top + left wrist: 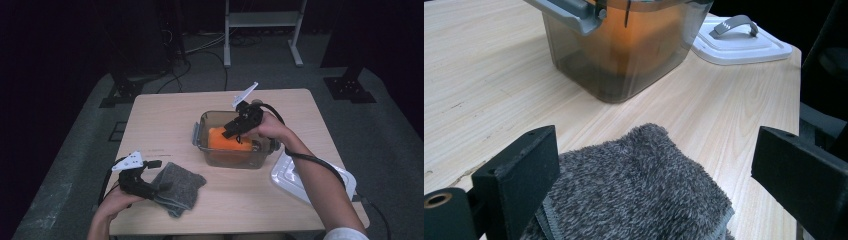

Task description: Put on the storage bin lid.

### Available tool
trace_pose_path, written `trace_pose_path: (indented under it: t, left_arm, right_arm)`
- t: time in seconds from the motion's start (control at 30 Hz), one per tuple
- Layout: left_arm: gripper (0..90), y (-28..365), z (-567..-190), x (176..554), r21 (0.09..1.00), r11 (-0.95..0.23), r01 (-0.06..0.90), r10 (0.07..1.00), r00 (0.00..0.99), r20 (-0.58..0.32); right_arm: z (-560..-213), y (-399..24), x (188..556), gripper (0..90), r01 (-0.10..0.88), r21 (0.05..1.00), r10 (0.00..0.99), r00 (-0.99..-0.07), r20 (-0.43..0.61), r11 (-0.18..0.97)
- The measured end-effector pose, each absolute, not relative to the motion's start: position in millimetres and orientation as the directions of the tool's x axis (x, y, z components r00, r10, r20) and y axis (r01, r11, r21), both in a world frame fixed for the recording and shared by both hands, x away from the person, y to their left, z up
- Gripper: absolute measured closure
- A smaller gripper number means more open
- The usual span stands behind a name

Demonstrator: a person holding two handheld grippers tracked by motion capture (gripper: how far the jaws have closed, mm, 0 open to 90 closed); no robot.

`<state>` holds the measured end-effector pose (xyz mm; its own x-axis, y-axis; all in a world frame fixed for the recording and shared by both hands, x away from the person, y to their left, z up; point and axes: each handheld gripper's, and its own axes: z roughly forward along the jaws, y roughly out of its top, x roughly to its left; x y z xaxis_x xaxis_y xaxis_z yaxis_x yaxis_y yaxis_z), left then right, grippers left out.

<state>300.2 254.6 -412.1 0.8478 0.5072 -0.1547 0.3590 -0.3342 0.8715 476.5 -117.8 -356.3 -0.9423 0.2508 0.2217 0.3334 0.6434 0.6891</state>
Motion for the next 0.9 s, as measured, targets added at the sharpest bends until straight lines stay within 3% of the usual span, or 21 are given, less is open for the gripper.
trace_pose_path:
  t: [0.9]
  left_arm:
    - [4.4,252,-413,300,0.871,-0.335,0.36,0.503,0.85,-0.158]
  right_arm:
    - [-324,-148,461,49.9,0.317,0.727,0.275,-0.944,0.182,0.61]
